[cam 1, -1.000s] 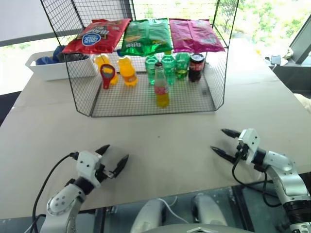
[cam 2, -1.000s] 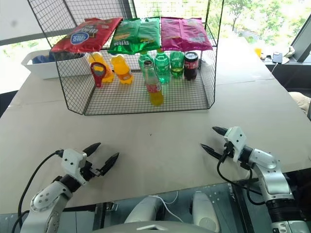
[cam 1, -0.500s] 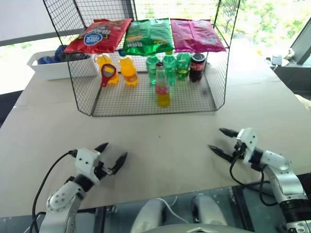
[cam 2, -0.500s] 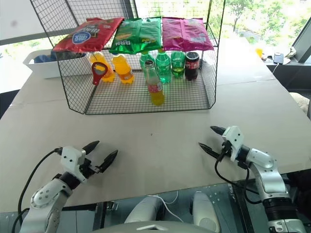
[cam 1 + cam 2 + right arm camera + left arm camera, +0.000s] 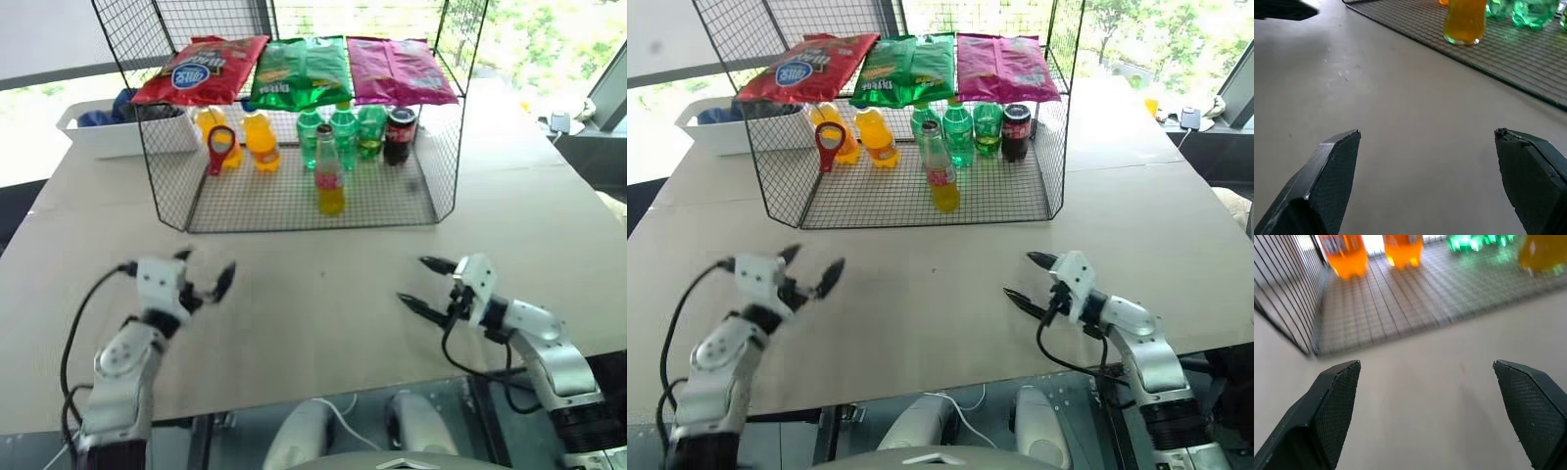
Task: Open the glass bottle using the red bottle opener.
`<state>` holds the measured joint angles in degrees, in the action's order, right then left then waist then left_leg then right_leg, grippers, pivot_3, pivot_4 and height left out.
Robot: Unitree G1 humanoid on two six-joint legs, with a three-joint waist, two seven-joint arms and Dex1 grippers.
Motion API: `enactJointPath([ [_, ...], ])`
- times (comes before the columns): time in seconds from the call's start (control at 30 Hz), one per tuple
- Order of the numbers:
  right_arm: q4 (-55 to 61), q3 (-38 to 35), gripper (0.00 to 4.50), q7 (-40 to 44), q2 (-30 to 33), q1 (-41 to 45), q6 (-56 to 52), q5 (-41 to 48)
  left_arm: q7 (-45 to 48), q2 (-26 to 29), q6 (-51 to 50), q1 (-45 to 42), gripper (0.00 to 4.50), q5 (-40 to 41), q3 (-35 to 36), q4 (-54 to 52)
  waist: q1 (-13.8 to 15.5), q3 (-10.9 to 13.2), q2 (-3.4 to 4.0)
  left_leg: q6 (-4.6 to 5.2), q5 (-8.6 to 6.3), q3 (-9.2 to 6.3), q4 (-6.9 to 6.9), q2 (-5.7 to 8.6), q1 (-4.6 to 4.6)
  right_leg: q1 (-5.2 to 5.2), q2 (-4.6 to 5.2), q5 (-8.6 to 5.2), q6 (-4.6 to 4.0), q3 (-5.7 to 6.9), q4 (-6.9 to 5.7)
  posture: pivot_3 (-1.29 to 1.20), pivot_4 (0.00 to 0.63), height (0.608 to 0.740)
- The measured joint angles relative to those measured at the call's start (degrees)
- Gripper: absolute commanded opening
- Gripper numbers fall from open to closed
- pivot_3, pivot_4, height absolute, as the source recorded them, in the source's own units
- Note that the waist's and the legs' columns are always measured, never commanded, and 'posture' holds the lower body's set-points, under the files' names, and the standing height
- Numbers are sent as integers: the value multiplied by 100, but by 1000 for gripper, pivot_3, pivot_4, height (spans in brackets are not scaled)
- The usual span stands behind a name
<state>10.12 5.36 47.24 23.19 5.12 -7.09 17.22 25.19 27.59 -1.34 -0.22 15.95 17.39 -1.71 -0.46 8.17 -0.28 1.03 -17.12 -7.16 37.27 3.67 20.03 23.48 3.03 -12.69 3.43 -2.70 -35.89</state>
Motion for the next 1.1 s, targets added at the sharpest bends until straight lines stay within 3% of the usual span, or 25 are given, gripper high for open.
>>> enactJointPath([
  [0.2,1161,403,4421,-787,-565,839,-940,60,-568,-73,-126,-1477,4500,-285,-53,728,-14,-6,-10,-3,2,-13,3,10,36,36,3,0,-1,7,3,0,150,740],
  [0.4,1548,680,4421,-1423,-1009,1453,-1657,54,-810,-172,153,-2742,4500,-571,-232,2001,-29,-11,-23,-10,8,-34,42,22,135,123,8,2,-2,25,-10,0,150,740],
  [0.47,1609,752,4421,-1615,-1100,1608,-1771,-18,-732,-203,416,-3443,4500,-678,-372,2881,-18,-11,-23,-11,9,-47,62,26,156,126,1,3,-2,44,-15,0,150,740],
  [0.77,1630,962,4421,-1859,-1191,1664,-1854,-165,-630,-329,1446,-4848,4500,-867,-609,4993,-57,-10,-24,-9,9,-51,105,45,173,137,1,3,-1,44,-58,0,150,740],
  [0.87,1632,990,4500,-1912,-1176,1664,-1854,-249,-637,-379,1631,-4879,3744,-866,-608,5277,-62,-10,-24,-9,9,-50,106,45,174,141,1,2,-1,44,-64,0,150,740],
  [1.07,1635,1040,4500,-1965,-1209,1664,-1842,-326,-677,-424,1853,-4878,1032,-858,-598,5425,-60,-11,-26,-9,9,-50,112,47,175,142,2,2,-1,44,-73,0,150,740],
  [1.1,1635,1042,4500,-1966,-1219,1664,-1835,-328,-695,-424,1856,-4875,909,-844,-568,5426,-60,-11,-26,-9,9,-51,113,47,175,142,2,2,-1,44,-73,0,150,740],
])
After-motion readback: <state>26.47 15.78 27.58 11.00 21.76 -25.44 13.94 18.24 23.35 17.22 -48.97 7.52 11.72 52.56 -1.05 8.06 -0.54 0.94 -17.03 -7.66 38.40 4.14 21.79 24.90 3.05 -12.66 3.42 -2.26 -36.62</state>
